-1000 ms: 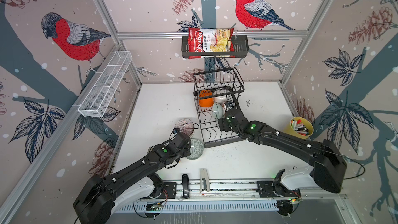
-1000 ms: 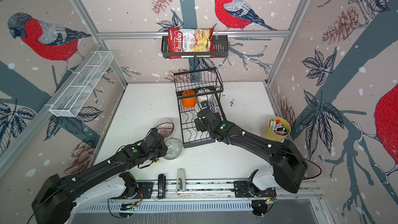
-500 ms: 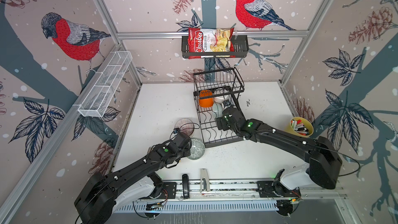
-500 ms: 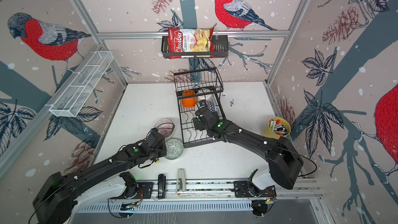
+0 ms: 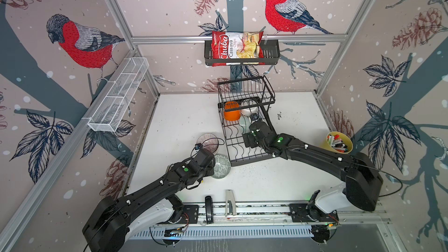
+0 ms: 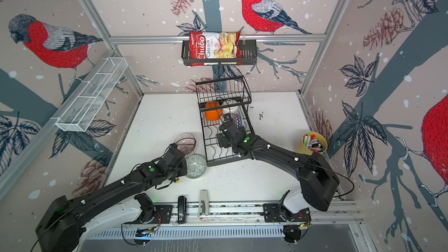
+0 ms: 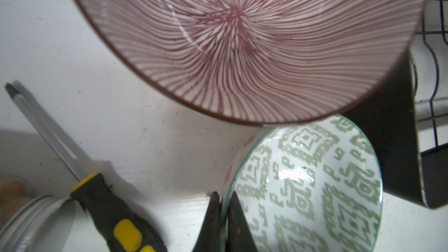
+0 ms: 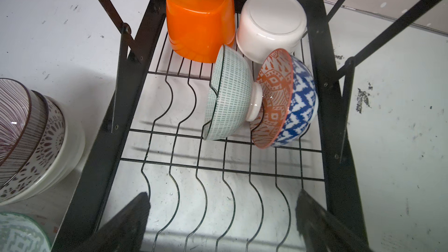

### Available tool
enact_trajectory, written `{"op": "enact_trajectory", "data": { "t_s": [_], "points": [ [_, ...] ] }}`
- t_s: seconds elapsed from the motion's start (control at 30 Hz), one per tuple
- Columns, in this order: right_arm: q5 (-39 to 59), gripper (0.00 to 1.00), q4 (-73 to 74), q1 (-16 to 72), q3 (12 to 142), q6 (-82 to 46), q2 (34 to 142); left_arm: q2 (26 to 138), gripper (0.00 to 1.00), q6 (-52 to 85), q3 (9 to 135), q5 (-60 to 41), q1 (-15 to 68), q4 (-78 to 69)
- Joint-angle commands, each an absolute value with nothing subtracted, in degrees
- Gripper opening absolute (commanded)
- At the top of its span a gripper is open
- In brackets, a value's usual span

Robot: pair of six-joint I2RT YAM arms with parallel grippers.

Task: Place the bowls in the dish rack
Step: 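Grasp the grey-patterned bowl rim with the left gripper and lift it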

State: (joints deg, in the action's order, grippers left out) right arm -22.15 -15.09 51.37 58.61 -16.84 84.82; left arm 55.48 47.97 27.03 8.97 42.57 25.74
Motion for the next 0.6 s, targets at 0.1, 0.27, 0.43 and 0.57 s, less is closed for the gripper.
{"op": "enact_trajectory", "data": {
  "t_s": [0.1, 0.27, 0.43, 0.57],
  "points": [
    [-21.0, 0.94, -14.8, 51.6, 58.9, -18.0, 85.0, 54.1, 0.00, 44.9, 28.1, 6.7, 42.9, 24.3],
    [-20.9, 0.94, -14.8, 51.7, 58.8, -18.1, 85.1, 52.5, 0.00, 43.8, 29.1, 6.6, 43.0, 25.1],
    [-20.6, 0.94, -14.9, 51.7, 58.7, -18.3, 85.1, 50.6, 0.00, 43.1, 29.3, 4.6, 43.2, 23.8],
    [-20.5, 0.94, -14.9, 51.8, 58.7, -18.3, 85.1, 49.0, 0.00, 42.7, 29.4, 3.7, 43.2, 23.1]
  ]
}}
